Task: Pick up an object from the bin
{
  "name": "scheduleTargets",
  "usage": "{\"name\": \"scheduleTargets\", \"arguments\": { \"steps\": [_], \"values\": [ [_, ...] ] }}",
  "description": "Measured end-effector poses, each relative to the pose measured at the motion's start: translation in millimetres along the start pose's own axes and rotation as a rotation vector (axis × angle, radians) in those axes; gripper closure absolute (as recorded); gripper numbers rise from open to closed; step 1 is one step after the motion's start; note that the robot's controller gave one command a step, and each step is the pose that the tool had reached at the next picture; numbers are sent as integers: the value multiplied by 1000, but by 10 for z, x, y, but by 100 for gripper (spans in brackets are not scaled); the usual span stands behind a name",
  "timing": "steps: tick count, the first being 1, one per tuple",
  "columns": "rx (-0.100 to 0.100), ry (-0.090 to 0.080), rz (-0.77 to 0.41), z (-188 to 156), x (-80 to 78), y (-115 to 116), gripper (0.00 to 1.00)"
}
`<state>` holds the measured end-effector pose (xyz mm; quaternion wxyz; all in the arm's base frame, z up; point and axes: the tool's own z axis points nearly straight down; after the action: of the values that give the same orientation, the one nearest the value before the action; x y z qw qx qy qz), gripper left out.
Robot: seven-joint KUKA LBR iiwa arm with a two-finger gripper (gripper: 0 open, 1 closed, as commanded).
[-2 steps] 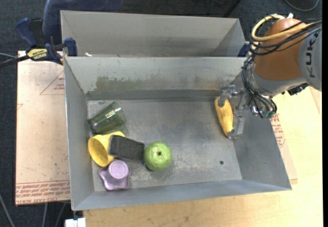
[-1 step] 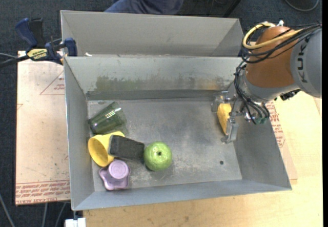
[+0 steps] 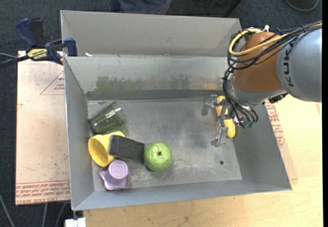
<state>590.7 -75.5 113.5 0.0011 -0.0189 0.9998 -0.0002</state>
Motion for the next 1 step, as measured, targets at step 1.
{"name": "scheduleTargets", "arguments": {
  "steps": [1],
  "values": [
    [0,0,-25,158,122,524,0]
  ]
}}
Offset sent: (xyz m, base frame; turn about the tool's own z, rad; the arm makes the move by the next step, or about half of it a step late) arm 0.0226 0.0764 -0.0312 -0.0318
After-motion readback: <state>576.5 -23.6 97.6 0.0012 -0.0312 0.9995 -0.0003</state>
